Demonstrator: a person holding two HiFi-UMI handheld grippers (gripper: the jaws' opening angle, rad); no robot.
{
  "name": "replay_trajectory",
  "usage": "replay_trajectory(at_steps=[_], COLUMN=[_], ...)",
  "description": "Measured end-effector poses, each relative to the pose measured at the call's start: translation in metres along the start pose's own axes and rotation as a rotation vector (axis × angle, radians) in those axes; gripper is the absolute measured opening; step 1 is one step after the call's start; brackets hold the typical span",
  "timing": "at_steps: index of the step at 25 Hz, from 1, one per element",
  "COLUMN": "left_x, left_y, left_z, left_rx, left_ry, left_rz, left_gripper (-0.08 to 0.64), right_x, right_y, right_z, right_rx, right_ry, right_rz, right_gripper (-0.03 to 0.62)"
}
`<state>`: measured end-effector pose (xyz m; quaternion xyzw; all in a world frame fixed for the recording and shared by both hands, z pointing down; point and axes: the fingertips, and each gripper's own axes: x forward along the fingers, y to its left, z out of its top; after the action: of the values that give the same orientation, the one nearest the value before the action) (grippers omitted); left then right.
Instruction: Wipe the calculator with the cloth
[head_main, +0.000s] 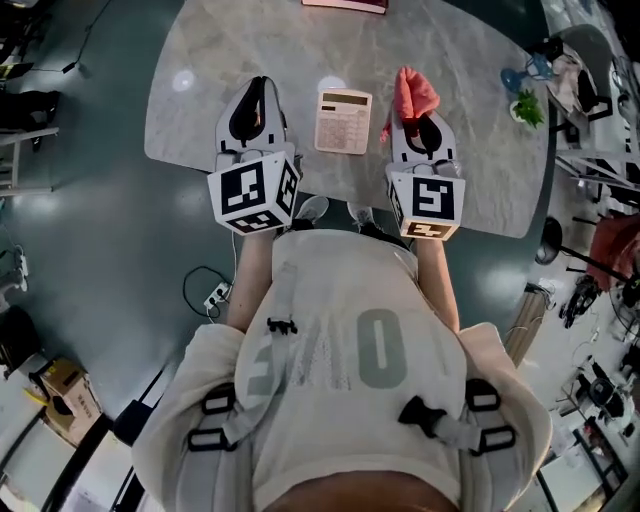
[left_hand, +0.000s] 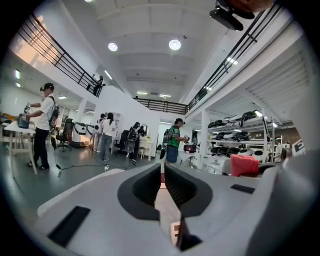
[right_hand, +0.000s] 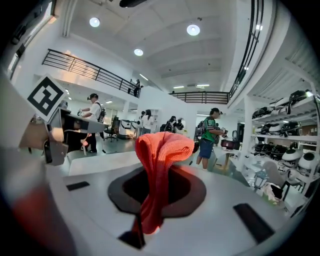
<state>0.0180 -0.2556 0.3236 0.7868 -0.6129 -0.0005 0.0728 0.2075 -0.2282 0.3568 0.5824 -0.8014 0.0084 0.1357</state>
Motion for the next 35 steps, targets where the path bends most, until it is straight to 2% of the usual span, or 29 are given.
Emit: replay_trajectory(at_steps=[3,8,11,16,20,24,27,32,35], left_x=[-0.002,-0.001,0.001,0.003,0.005,0.006,0.003,-0.002,-0.004], left_y=[0.008,0.009,0.007,-0.002,-0.005,0.000,0.000,-0.004,-0.003], left_z=[-0.004,-0.005,-0.008,-0.032,-0.062,-0.097,-0.130,-0.185,-0.216], left_rx=[-0.008,-0.027,-0.024,-0.055,-0.080,-0.056,-0.020,-0.022,-0.053], left_ry=[0.018,0.050,0.071,0.156,0.237,0.310,0.396,0.546,0.633], left_rz=[0.056,0.036,0.001,-0.084,-0.108,-0.068,-0.051,-0.068,-0.058], left_gripper=[0.026,0.038,0.123,0.251,0.291,0.291,0.291,0.291,0.291], right_x=[0.006,0.010,0.011,0.009,0.008,0.006,0.004,0.000,-0.001], right_y=[0.000,0.003,0.008,0.019,0.025,0.028,0.030,0.029,0.027], right_z=[0.006,0.009,0.009,0.006,0.000,-0.005,-0.008,-0.012,-0.019], right_rx=[-0.011,-0.017,-0.015,-0.010,-0.005,-0.002,-0.004,-0.008,0.003], right_ry=[-0.014,-0.024,-0.025,-0.010,0.006,0.024,0.031,0.049,0.072], right_rz=[0.042,0.076,0.094,0.115,0.125,0.120,0.120,0.113,0.110], right_gripper=[0.055,0.055,0.055,0.055,0.055,0.055,0.056,0.057,0.057])
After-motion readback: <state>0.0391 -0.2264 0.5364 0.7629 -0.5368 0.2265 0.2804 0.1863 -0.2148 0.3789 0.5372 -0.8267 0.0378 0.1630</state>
